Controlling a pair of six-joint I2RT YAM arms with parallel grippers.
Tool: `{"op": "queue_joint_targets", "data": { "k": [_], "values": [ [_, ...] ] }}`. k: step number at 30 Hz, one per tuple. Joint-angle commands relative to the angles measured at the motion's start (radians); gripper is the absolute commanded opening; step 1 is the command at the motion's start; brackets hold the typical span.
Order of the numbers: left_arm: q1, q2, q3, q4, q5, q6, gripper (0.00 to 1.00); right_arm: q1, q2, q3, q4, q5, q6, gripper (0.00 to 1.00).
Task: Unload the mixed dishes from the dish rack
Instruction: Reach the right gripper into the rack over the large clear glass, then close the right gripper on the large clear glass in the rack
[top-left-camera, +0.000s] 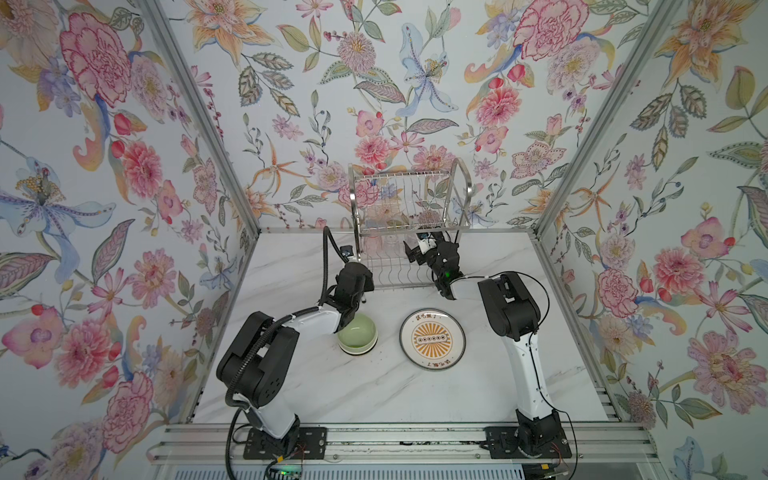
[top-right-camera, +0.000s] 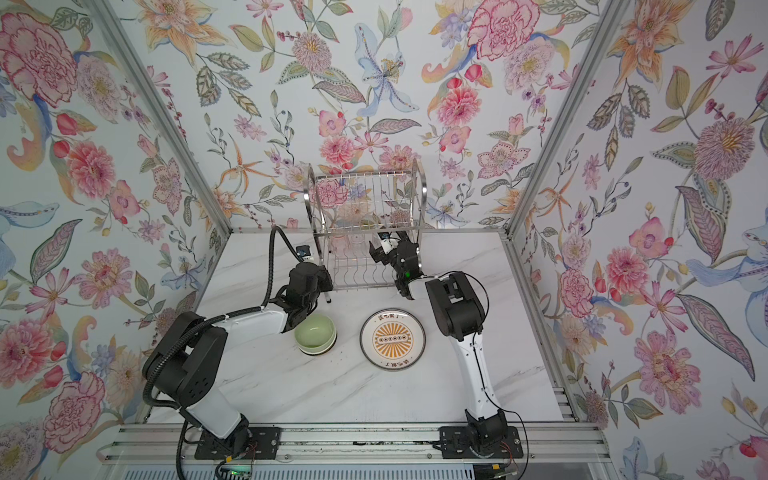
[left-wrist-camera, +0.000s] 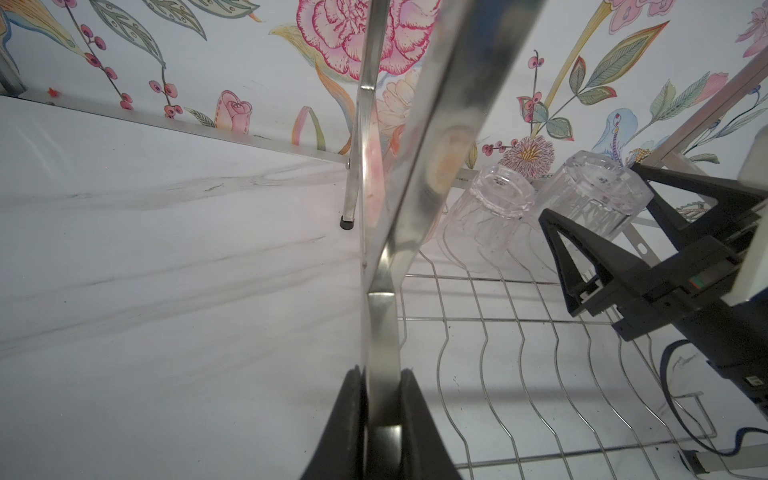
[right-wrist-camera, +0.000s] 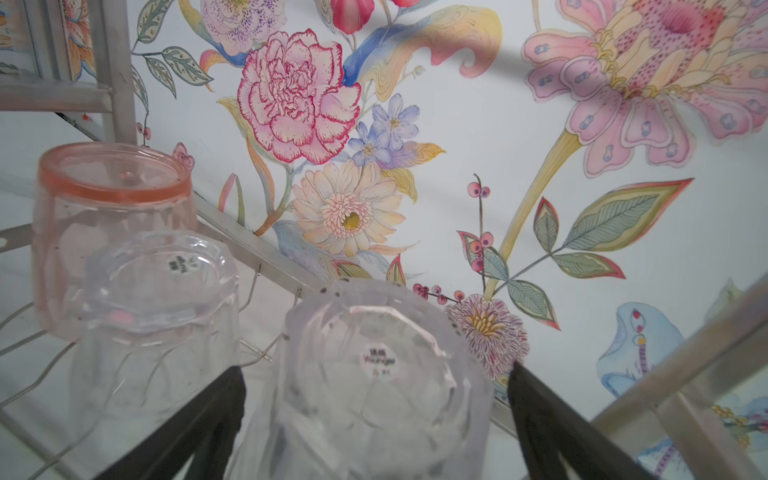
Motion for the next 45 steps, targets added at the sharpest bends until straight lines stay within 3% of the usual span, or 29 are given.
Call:
{"op": "queue_joint_targets", "data": {
  "k": [1,12,21,37,45],
  "values": [
    [-0.006,0.031,0.002,-0.005,0.03,-0.071,0.0,-0.003,0.035,0.055,-0.037,0.031,0.008,0.99],
    [0.002,0.024,-0.019,0.014,0.038,-0.069,0.0,-0.006,0.123,0.203,-0.1,0.024,-0.053,0.99],
    [0.009,0.006,-0.044,0.022,0.034,-0.073,0.0,-0.014,0.118,0.207,-0.13,-0.086,-0.056,0.99],
    [0.017,0.019,-0.034,0.023,0.042,-0.077,0.0,-0.032,0.101,0.18,-0.111,-0.145,-0.017,0.76],
    [0.017,0.029,-0.027,0.025,0.044,-0.08,0.0,-0.033,0.075,0.164,-0.113,-0.164,-0.015,0.54]
  ]
}}
